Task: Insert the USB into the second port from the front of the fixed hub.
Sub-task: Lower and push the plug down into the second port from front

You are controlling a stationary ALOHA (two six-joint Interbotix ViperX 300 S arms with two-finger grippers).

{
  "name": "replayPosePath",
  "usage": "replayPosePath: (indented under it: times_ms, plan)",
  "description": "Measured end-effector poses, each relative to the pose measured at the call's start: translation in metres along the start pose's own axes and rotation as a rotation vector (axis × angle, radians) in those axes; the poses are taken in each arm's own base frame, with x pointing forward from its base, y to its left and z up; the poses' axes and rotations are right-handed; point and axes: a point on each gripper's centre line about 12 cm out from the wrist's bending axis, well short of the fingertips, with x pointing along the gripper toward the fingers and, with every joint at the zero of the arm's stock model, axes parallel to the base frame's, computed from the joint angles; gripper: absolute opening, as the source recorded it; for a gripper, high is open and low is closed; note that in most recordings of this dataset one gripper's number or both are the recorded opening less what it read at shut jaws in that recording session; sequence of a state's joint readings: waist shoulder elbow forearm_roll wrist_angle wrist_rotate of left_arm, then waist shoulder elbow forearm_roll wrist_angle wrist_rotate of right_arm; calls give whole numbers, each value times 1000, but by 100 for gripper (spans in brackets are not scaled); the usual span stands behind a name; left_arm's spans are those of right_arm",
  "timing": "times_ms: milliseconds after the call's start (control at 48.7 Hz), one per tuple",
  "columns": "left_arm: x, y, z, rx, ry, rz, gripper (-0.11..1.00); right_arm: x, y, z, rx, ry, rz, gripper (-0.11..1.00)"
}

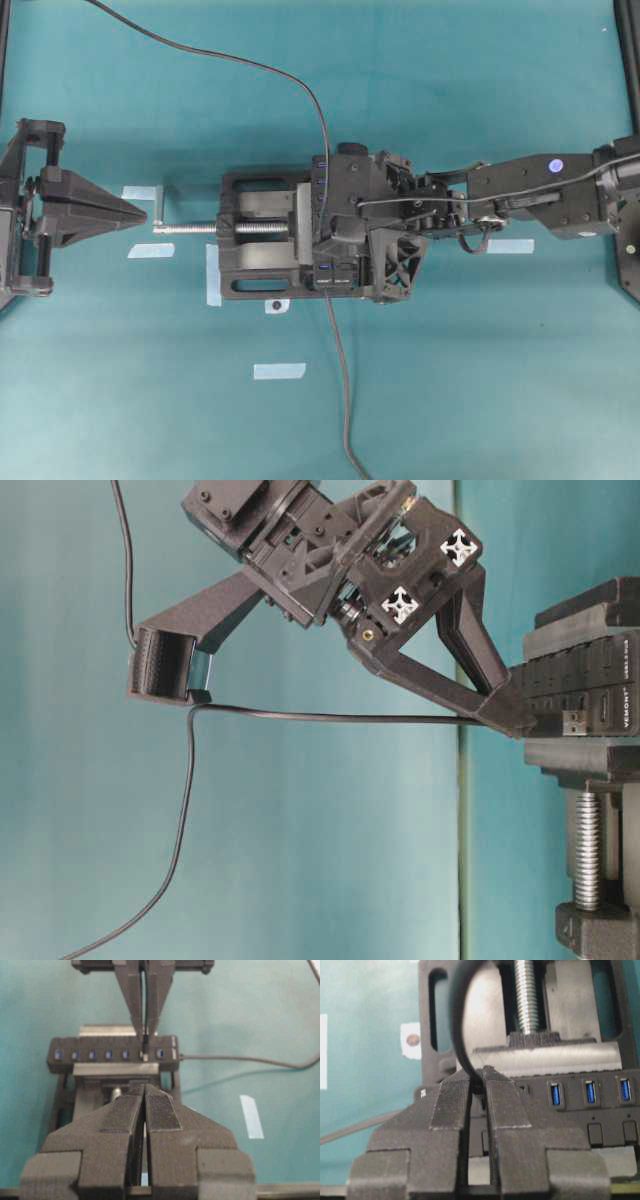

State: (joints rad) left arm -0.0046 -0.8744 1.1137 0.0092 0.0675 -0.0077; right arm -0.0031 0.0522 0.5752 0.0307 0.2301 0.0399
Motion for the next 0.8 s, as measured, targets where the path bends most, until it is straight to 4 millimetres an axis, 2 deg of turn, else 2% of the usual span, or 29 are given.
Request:
replayPosePath:
  times_ms: [801]
  plan:
    - [0, 0, 1, 0, -8, 0, 0, -2, -3, 0, -15, 49, -11, 3]
